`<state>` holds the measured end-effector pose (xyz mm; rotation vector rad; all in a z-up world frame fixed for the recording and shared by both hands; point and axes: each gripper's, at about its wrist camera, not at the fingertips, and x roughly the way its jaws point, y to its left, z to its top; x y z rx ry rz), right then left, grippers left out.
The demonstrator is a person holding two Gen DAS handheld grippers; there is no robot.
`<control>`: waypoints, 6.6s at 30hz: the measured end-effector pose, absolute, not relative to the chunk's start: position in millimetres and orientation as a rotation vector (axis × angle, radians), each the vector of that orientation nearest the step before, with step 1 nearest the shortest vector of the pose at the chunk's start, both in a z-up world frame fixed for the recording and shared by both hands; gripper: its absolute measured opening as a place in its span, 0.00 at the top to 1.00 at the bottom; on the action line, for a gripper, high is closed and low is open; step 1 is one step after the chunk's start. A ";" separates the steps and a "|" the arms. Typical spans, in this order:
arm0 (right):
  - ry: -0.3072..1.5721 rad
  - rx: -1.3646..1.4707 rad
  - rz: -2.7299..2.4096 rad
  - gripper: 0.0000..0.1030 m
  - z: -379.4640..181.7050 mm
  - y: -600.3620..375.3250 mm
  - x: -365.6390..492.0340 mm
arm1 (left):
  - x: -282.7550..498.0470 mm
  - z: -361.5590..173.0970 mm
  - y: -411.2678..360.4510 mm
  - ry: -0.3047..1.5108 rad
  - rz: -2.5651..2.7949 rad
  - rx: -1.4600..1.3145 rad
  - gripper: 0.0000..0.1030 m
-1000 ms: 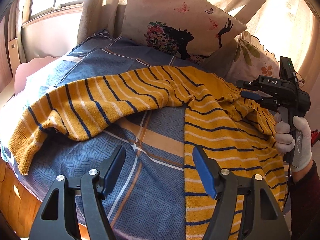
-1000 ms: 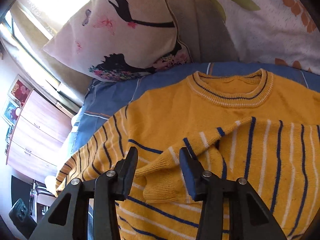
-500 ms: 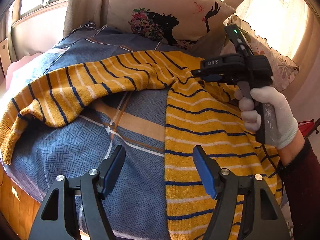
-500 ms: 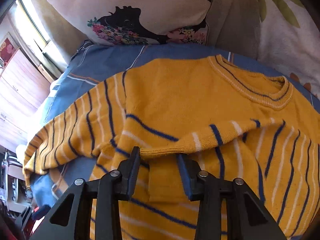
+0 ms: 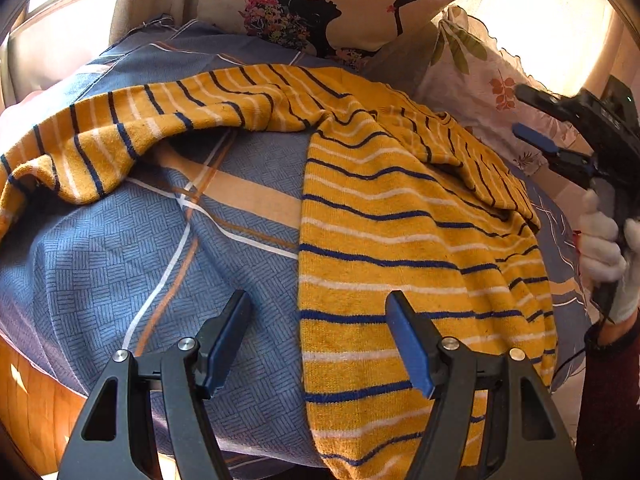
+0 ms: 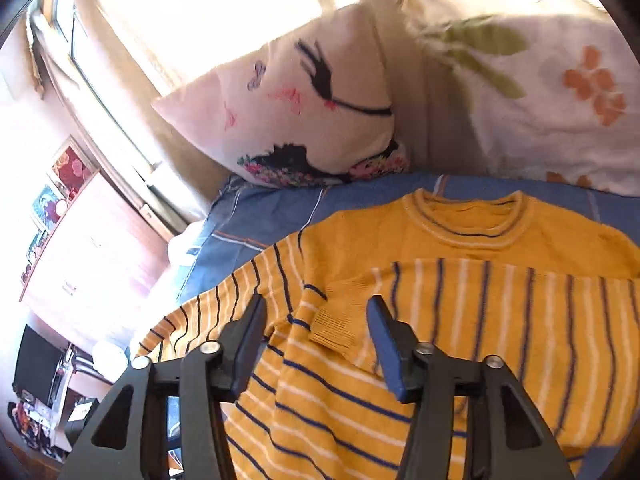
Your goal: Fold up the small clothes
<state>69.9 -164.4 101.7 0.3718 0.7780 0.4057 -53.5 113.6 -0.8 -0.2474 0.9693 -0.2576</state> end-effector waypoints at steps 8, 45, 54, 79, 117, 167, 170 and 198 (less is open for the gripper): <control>0.868 0.389 0.222 0.30 81.7 -260.9 -63.8 | -77.2 -2.6 106.3 0.970 -0.259 -0.241 0.33; 0.795 0.451 0.102 0.85 46.9 -271.0 -222.3 | -169.3 3.3 174.0 0.919 -0.182 -0.253 0.86; 0.773 0.277 0.249 0.59 76.5 -191.0 -122.4 | -133.0 26.9 249.2 0.785 0.013 -0.414 0.55; 0.937 -0.109 0.326 0.81 20.3 -11.5 140.1 | -82.7 3.1 346.4 0.783 0.214 -0.631 0.41; 0.753 0.508 0.030 0.74 52.9 -328.0 -46.0 | 137.4 122.7 -152.3 1.043 -0.766 -0.163 0.92; 0.841 0.419 -0.008 0.67 15.6 -296.1 37.8 | 137.6 -5.4 77.3 1.121 -0.231 -0.328 0.45; 0.846 0.460 -0.004 0.67 10.9 -302.9 38.8 | 127.1 2.9 84.8 1.105 -0.215 -0.295 0.45; 0.855 0.818 0.398 0.52 -21.2 -277.6 -150.6 | -73.3 -20.7 108.7 0.993 -0.565 -0.468 0.45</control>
